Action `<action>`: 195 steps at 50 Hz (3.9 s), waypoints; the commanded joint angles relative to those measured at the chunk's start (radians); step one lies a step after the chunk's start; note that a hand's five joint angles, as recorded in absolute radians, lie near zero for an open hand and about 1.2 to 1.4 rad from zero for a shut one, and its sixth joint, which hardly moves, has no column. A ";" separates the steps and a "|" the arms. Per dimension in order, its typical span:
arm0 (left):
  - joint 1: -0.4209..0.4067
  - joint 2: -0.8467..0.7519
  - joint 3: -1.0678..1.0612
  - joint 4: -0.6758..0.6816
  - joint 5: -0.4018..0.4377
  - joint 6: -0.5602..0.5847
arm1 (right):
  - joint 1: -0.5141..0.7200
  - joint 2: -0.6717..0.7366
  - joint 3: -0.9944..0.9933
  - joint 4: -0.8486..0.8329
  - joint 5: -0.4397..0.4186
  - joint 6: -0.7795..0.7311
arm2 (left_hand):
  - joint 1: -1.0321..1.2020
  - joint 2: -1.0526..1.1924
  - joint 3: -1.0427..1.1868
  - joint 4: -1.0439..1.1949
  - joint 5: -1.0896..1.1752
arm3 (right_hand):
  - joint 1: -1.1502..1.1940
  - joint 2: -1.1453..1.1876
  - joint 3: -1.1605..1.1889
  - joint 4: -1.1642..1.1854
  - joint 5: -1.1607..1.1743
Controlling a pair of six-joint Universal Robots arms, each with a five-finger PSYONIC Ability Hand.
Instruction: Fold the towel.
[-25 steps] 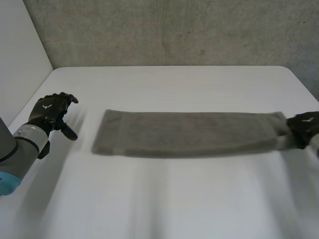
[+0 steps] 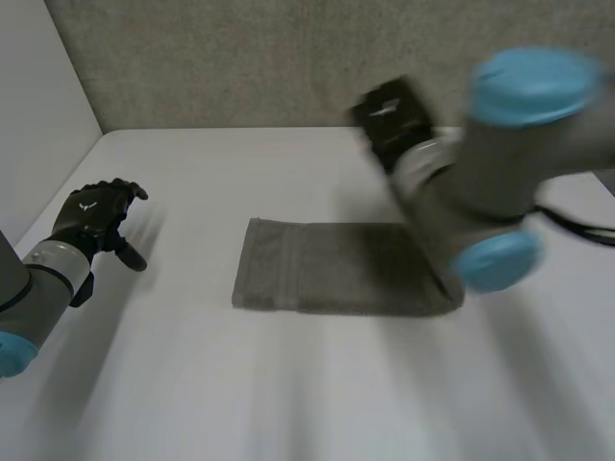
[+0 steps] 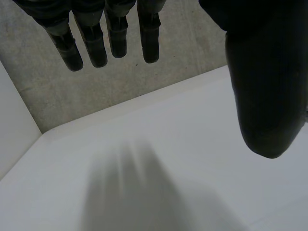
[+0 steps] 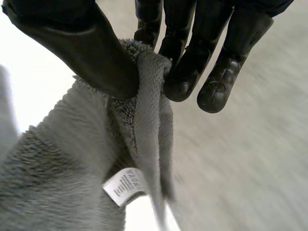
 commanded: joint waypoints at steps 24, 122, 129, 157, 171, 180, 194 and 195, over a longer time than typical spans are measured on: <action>-0.014 -0.014 -0.003 0.000 0.007 0.006 | 0.059 0.130 -0.029 0.167 0.034 0.130 | -0.089 -0.065 -0.071 -0.074 -0.048 | -0.968 -0.952 -0.980 -0.983 -0.974; -0.314 0.077 0.189 0.008 0.033 -0.345 | 0.061 -0.228 0.512 -0.031 -0.091 0.341 | -0.084 -0.059 -0.065 -0.068 -0.042 | -1.152 -1.136 -1.164 -1.166 -1.157; -0.375 0.069 0.213 0.003 -0.008 -0.431 | -0.042 -0.266 0.529 -0.032 -0.103 0.448 | -0.078 -0.053 -0.059 -0.062 -0.036 | -1.152 -1.136 -1.164 -1.166 -1.157; -0.536 -0.232 0.245 -0.035 -0.019 -0.466 | -0.186 -0.041 0.551 -0.141 -0.131 0.574 | -0.069 -0.044 -0.050 -0.053 -0.028 | -1.152 -1.136 -1.164 -1.166 -1.157; -0.504 -0.229 0.235 -0.052 -0.022 -0.463 | -0.188 -0.010 0.539 -0.147 -0.131 0.568 | -0.066 -0.041 -0.048 -0.050 -0.025 | -1.152 -1.136 -1.164 -1.166 -1.157; -0.482 -0.159 0.241 -0.083 -0.044 -0.408 | -0.186 -0.117 0.534 -0.129 -0.123 0.573 | -0.066 -0.041 -0.048 -0.050 -0.025 | -1.152 -1.136 -1.164 -1.166 -1.157; -0.350 0.221 0.442 -0.396 -0.087 -0.385 | -0.239 -0.458 0.454 -0.059 0.077 0.568 | -0.086 -0.062 -0.068 -0.071 -0.045 | -1.152 -1.136 -1.164 -1.166 -1.157; -0.329 0.242 0.471 -0.441 -0.087 -0.385 | -0.243 -0.479 0.442 -0.045 0.117 0.568 | -0.089 -0.065 -0.071 -0.074 -0.048 | -1.152 -1.136 -1.164 -1.166 -1.157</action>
